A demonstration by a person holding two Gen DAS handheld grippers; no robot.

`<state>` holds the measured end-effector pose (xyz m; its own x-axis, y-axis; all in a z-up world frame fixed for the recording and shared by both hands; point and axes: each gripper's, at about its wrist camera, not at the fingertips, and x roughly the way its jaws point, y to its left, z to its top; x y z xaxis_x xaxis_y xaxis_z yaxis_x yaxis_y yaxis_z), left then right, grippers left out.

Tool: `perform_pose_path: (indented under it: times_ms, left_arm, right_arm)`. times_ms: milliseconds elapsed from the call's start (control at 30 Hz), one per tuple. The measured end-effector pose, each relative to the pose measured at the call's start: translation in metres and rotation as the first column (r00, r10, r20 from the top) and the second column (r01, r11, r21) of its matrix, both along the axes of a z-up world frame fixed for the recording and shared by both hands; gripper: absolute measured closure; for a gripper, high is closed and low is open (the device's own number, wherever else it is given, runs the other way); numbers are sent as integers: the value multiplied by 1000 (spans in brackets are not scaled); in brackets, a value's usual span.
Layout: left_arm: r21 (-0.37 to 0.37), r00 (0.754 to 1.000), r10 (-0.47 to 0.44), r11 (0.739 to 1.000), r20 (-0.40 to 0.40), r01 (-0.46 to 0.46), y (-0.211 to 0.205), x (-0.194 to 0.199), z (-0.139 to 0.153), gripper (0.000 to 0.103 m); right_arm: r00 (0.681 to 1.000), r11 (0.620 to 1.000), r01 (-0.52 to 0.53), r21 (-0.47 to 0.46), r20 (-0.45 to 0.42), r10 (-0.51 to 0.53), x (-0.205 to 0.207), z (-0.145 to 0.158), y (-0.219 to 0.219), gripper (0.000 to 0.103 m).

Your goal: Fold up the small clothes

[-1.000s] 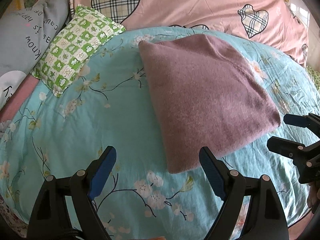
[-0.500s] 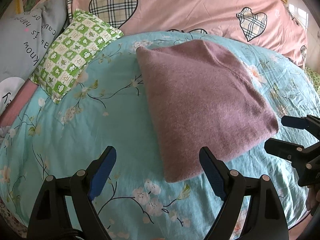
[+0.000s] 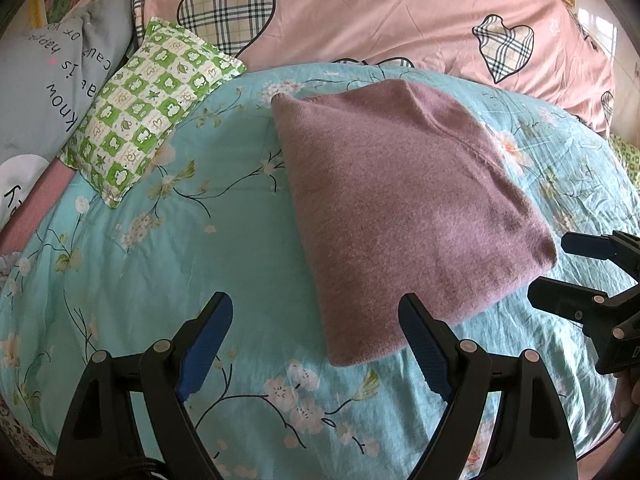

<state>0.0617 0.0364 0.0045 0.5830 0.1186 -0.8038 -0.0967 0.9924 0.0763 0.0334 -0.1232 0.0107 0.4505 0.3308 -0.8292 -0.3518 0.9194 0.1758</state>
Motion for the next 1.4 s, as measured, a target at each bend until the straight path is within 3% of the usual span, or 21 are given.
perform_pose_path:
  times_ms: [1400]
  left_arm:
    - [-1, 1000, -17, 1000, -10, 17, -4, 5, 0, 18]
  right_arm:
    - [1000, 999, 23, 30, -10, -23, 2, 1, -13, 3]
